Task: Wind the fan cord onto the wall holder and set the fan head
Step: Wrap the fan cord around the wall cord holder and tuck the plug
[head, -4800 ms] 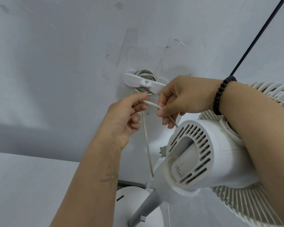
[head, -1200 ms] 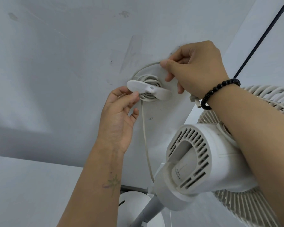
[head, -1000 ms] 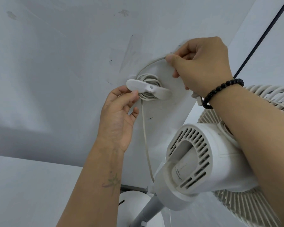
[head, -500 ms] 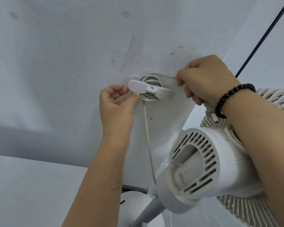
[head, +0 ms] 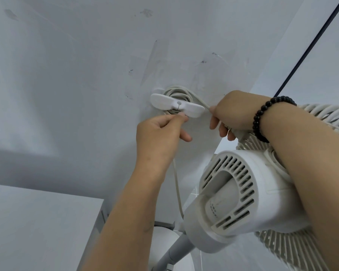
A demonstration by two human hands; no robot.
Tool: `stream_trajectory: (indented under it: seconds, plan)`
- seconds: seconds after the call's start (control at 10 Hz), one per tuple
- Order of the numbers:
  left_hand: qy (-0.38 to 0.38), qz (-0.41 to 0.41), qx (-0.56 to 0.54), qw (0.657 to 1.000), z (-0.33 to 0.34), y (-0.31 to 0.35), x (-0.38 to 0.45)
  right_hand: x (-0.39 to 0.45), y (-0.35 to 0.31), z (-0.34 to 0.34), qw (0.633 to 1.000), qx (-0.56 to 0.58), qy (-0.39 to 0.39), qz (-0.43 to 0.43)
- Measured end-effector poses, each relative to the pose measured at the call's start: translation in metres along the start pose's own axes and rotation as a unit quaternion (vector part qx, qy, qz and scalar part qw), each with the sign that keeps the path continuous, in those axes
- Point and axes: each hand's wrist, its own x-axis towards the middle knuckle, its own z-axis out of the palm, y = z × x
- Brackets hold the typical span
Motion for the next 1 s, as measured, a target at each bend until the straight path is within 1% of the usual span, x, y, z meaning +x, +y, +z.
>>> stream_trajectory:
  seconds: [0.1,0.2,0.3,0.4,0.5,0.6,0.7,0.8,1.0]
  plan:
    - [-0.024,-0.013,-0.018,0.999,-0.003,0.001,0.000,0.000,-0.001,0.000,0.998,-0.050,-0.035,0.003]
    - [-0.041,-0.032,-0.025,0.998,-0.007,0.001,0.002,0.002,-0.001,0.003,0.991,-0.127,-0.048,-0.018]
    - [-0.067,-0.039,-0.007,0.997,-0.006,0.001,0.001,0.000,-0.004,0.006,0.976,-0.211,-0.045,-0.042]
    - [-0.094,-0.041,-0.007,0.995,-0.002,-0.001,0.000,-0.002,-0.006,0.009,0.964,-0.256,-0.057,-0.050]
    - [-0.104,-0.043,-0.024,0.993,-0.001,-0.002,0.000,-0.005,-0.005,0.010,0.953,-0.287,-0.075,-0.064]
    - [-0.105,-0.040,-0.024,0.993,-0.001,-0.003,0.000,-0.005,-0.004,0.010,0.942,-0.302,-0.126,-0.073]
    - [-0.094,-0.029,-0.005,0.995,0.000,-0.004,0.000,-0.009,-0.004,0.010,0.927,-0.326,-0.161,-0.088]
    - [-0.074,-0.024,0.021,0.997,0.001,-0.005,0.002,-0.008,-0.005,0.010,0.930,-0.305,-0.174,-0.108]
    - [-0.077,-0.066,-0.005,0.995,0.004,-0.005,0.003,-0.005,-0.004,0.011,0.936,-0.264,-0.188,-0.140]
